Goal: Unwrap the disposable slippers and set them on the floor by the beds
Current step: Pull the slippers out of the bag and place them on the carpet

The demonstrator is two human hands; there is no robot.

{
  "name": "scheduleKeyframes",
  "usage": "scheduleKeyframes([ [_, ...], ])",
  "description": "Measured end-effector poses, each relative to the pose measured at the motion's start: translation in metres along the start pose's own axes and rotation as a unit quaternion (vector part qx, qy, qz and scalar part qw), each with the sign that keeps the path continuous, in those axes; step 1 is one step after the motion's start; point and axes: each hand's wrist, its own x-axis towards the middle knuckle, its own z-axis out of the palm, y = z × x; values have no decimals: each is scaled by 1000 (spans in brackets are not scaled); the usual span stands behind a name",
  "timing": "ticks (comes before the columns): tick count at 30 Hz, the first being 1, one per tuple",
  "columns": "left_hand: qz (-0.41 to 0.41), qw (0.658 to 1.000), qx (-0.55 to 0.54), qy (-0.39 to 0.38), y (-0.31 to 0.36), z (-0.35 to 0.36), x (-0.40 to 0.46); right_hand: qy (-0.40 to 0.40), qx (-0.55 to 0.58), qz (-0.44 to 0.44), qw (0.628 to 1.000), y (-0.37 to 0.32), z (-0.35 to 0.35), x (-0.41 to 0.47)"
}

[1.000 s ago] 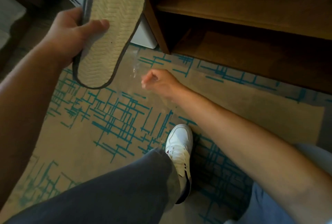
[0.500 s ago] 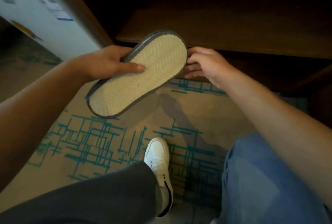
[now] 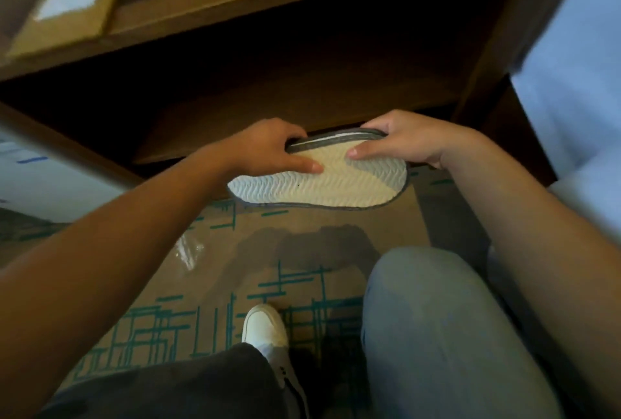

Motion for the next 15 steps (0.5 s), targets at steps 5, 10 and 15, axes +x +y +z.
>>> scheduleKeyframes([
  [5, -35, 989, 63, 129, 16, 38, 26, 72, 61, 11, 996, 45, -11, -18],
  [10, -90, 967, 12, 239, 7, 81, 35, 96, 124, 28, 987, 83, -4, -30],
  [15, -258, 872, -291, 296, 21, 131, 40, 123, 159, 31, 979, 110, 15, -34],
])
